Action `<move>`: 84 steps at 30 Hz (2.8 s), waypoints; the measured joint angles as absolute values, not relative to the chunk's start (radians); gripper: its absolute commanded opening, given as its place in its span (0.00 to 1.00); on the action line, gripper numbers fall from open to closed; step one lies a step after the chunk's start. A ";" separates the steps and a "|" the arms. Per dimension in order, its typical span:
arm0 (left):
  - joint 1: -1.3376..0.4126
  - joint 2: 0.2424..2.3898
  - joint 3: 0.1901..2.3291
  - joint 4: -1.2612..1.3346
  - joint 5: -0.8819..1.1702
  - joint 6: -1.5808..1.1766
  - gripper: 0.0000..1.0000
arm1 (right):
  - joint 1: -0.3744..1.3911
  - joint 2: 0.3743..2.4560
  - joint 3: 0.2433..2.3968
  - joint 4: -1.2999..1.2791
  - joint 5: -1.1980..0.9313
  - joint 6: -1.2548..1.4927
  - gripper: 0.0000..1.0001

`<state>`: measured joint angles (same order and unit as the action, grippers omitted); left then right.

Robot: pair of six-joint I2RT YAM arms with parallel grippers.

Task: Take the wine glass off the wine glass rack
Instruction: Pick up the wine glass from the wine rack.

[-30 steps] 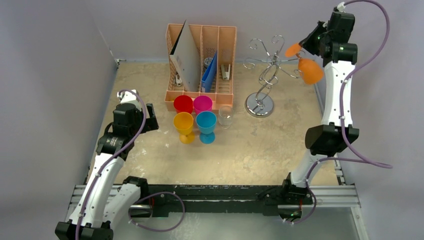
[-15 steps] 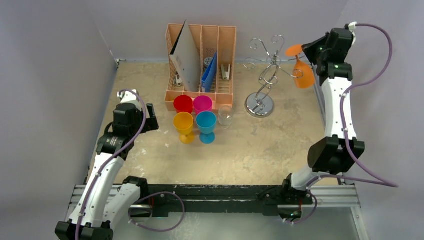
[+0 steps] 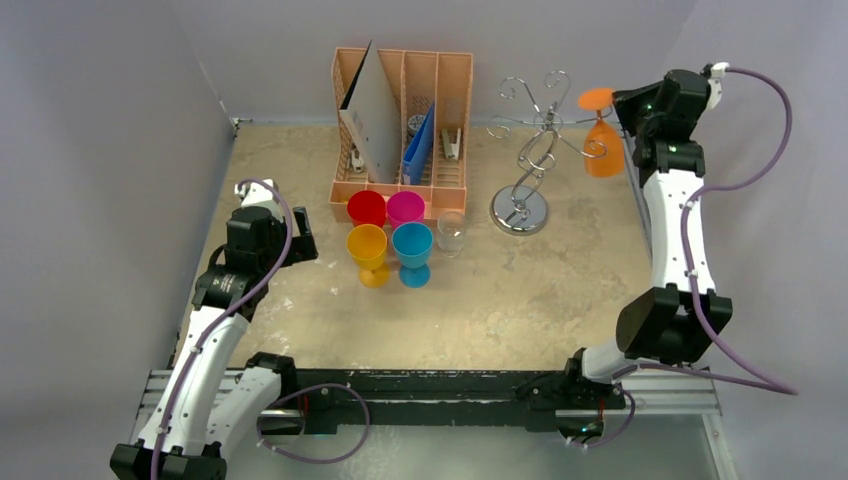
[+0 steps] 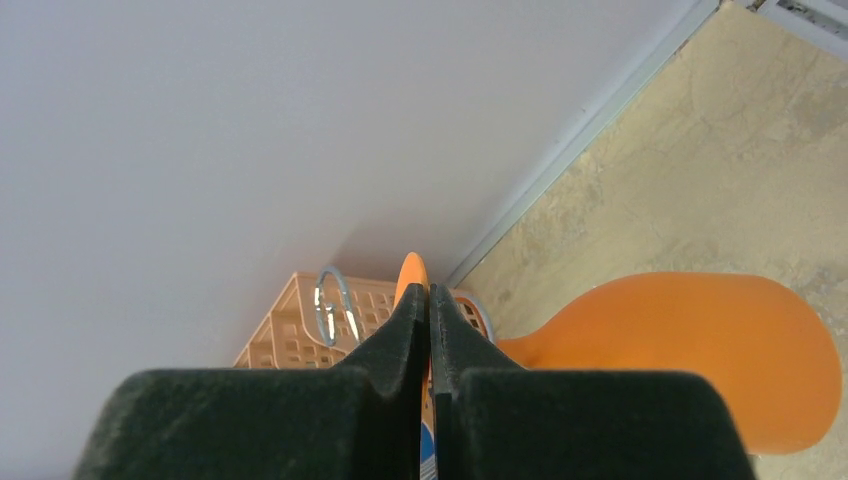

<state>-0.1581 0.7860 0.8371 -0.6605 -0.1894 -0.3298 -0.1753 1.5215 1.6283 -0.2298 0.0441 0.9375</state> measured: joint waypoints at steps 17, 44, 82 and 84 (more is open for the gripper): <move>-0.158 0.786 0.837 -0.661 -0.185 -0.329 0.95 | -0.211 1.470 1.575 -0.210 0.049 0.953 0.00; -0.158 0.788 0.837 -0.661 -0.175 -0.330 0.95 | -0.222 1.512 1.628 -0.265 -0.153 0.948 0.00; -0.158 0.799 0.837 -0.661 -0.175 -0.329 0.94 | -0.189 1.631 1.838 -0.309 -0.004 0.720 0.00; -0.158 0.799 0.837 -0.662 -0.176 -0.329 0.94 | -0.189 1.629 1.838 -0.309 0.012 0.712 0.00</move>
<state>-0.1581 0.7994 0.8371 -0.6617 -0.1757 -0.3294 -0.1890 1.6291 1.8381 -0.3092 0.0120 0.7120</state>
